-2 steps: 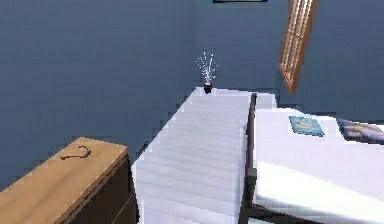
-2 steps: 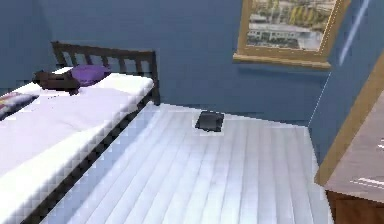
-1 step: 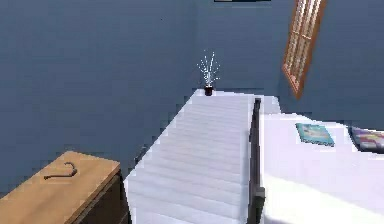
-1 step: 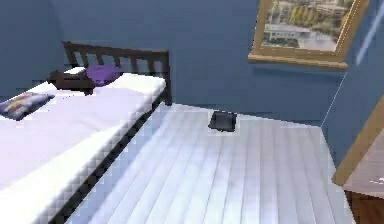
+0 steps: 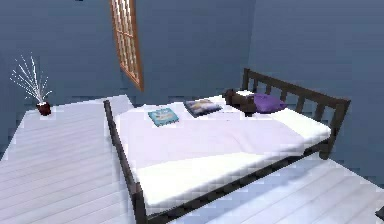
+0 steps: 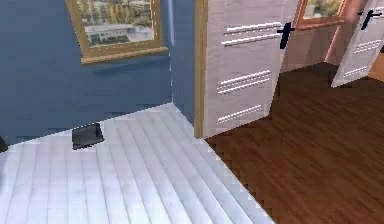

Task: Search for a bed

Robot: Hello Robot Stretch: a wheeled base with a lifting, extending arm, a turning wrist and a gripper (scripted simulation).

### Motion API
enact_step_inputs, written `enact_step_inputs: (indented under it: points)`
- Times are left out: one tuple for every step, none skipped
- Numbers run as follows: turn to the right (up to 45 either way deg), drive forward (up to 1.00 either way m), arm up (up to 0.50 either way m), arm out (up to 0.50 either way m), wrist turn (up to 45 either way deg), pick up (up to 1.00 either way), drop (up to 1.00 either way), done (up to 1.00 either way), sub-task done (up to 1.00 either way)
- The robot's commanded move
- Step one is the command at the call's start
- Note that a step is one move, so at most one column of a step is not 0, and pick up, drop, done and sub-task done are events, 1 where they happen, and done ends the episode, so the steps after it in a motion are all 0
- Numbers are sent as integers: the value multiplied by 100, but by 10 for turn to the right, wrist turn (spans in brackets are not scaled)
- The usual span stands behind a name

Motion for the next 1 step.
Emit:
enact_step_inputs:
  points:
    - [0, 0, 0, 0, 0, 0, 0, 100, 0]
